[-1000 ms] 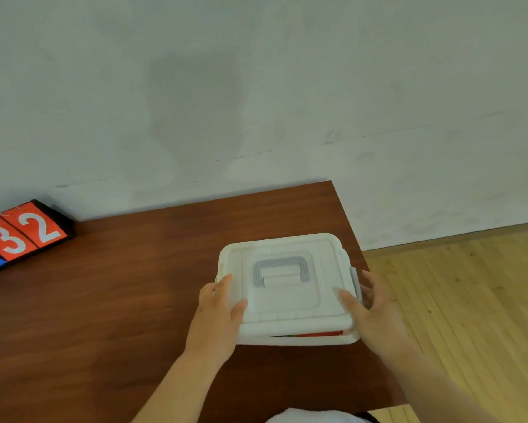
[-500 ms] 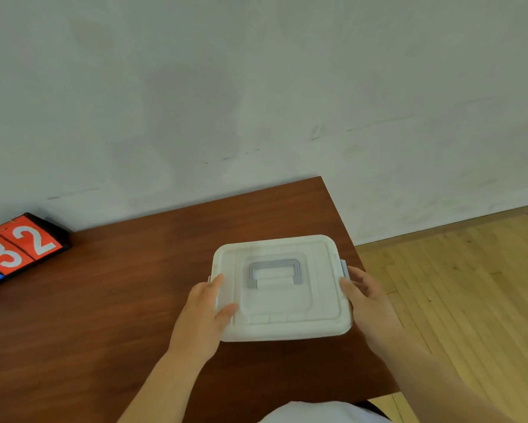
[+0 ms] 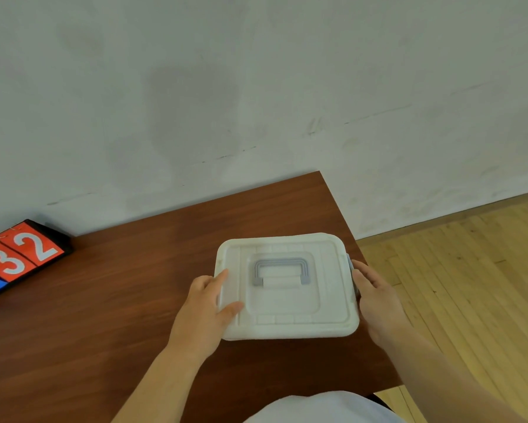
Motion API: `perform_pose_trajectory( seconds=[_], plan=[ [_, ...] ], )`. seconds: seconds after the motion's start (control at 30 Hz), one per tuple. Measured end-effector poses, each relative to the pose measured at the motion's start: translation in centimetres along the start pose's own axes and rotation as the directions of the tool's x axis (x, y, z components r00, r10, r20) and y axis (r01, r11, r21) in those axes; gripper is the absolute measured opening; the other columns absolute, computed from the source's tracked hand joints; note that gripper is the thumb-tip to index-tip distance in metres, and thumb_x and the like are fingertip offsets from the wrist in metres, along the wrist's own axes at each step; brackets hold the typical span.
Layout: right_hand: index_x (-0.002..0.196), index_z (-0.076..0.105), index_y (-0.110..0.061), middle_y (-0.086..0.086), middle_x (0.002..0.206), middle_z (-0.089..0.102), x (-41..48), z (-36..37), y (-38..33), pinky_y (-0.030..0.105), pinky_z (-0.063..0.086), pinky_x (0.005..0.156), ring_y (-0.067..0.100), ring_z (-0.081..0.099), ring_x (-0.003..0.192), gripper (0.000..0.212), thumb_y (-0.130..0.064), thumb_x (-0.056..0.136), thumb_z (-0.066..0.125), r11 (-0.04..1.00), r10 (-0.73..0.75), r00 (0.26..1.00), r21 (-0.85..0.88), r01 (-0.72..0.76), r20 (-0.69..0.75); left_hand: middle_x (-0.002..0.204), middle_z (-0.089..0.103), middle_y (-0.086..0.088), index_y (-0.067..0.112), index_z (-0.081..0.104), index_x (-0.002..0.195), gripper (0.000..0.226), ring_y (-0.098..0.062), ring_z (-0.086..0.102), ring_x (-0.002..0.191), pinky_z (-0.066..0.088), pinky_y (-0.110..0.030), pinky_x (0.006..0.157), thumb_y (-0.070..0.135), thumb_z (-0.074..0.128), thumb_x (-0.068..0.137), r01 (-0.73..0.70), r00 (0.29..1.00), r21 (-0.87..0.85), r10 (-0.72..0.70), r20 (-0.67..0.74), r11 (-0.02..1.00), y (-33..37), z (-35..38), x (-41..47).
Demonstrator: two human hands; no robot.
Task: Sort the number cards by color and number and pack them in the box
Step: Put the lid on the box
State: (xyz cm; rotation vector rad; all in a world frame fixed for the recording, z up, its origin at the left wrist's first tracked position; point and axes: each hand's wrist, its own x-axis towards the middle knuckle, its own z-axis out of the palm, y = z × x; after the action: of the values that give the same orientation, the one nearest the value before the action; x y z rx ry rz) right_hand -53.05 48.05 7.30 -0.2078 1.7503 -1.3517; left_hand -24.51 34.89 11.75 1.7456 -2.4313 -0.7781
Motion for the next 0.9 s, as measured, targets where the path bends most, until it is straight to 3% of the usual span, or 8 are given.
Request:
perform_pose_trajectory(
  seconds=[0.13,0.23,0.4,0.5,0.6,0.77,0.83,0.9],
  plan=[
    [0.12,0.066,-0.048,-0.02,0.1,0.075,-0.6,0.1,-0.5,0.045,0.062,0.083,0.008,0.074,0.095,0.028,-0.029,0.1,0.061,1.0,-0.03,0.998,0.0,0.031,0.056,0.146,0.031,0.013,0.038,0.026,0.158,0.072,-0.007,0.048,0.116,0.052,-0.026,0.09,0.054,0.059,0.096,0.028,1.0,-0.021,-0.029,-0.011,0.999,-0.1,0.6,-0.2],
    [0.134,0.056,-0.051,-0.018,0.105,0.074,-1.1,0.3,-0.3,0.044,0.064,0.08,0.01,0.073,0.1,0.049,-0.025,0.094,0.069,0.991,-0.086,0.991,-0.097,0.096,0.105,0.146,0.03,0.011,0.039,0.025,0.157,0.071,-0.009,0.049,0.116,0.054,-0.03,0.091,0.054,0.057,0.097,0.045,0.998,-0.014,-0.045,-0.031,0.999,0.0,0.9,-0.1],
    [0.145,0.045,-0.051,-0.021,0.114,0.068,-1.5,1.0,-0.2,0.033,0.062,0.081,0.009,0.067,0.107,0.055,-0.03,0.098,0.062,0.937,-0.169,0.982,-0.294,0.186,0.08,0.152,0.032,0.006,0.037,0.022,0.158,0.07,-0.015,0.052,0.124,0.053,-0.033,0.096,0.06,0.05,0.098,0.046,0.996,0.101,-0.038,-0.078,0.994,0.1,1.1,-0.3],
    [0.153,0.036,-0.046,-0.019,0.111,0.066,-1.7,1.5,-0.4,0.026,0.06,0.075,0.007,0.065,0.098,0.057,-0.035,0.101,0.055,0.889,-0.194,0.979,-0.411,0.203,0.064,0.153,0.036,0.005,0.038,0.023,0.158,0.071,-0.018,0.047,0.129,0.051,-0.037,0.102,0.065,0.046,0.096,0.036,0.996,0.186,-0.019,-0.092,0.982,-0.3,1.6,-0.2],
    [0.156,0.029,-0.044,-0.011,0.098,0.066,-1.6,1.7,-0.2,0.025,0.059,0.07,0.009,0.066,0.085,0.057,-0.038,0.103,0.05,0.832,-0.229,0.972,-0.507,0.226,0.056,0.154,0.034,0.004,0.038,0.022,0.158,0.071,-0.019,0.045,0.131,0.05,-0.038,0.104,0.064,0.047,0.096,0.033,0.997,0.148,-0.022,-0.074,0.989,-0.7,2.0,-0.1],
    [0.156,0.031,-0.044,-0.001,0.077,0.061,-1.3,1.9,0.2,0.02,0.044,0.053,0.01,0.056,0.065,0.052,-0.032,0.106,0.043,0.745,-0.306,0.95,-0.606,0.279,0.062,0.155,0.034,0.004,0.038,0.023,0.158,0.071,-0.018,0.042,0.135,0.048,-0.041,0.107,0.064,0.047,0.096,0.027,0.997,0.114,-0.018,-0.078,0.993,-1.0,2.2,0.1],
    [0.156,0.028,-0.046,-0.004,0.083,0.062,-1.3,1.8,0.3,0.02,0.049,0.056,0.01,0.059,0.071,0.053,-0.034,0.106,0.042,0.715,-0.305,0.95,-0.642,0.277,0.07,0.155,0.034,0.004,0.039,0.023,0.158,0.072,-0.019,0.04,0.136,0.047,-0.043,0.108,0.064,0.048,0.096,0.026,0.997,0.108,-0.018,-0.073,0.994,-1.0,2.1,0.0],
    [0.157,0.026,-0.044,-0.007,0.109,0.064,-1.3,1.9,0.1,0.027,0.057,0.077,0.01,0.061,0.096,0.054,-0.036,0.105,0.04,0.62,-0.344,0.935,-0.728,0.292,0.082,0.155,0.033,0.006,0.04,0.025,0.157,0.07,-0.019,0.037,0.138,0.044,-0.045,0.111,0.062,0.051,0.096,0.027,0.998,0.073,-0.022,-0.058,0.997,-1.1,1.8,0.0]
  ],
)
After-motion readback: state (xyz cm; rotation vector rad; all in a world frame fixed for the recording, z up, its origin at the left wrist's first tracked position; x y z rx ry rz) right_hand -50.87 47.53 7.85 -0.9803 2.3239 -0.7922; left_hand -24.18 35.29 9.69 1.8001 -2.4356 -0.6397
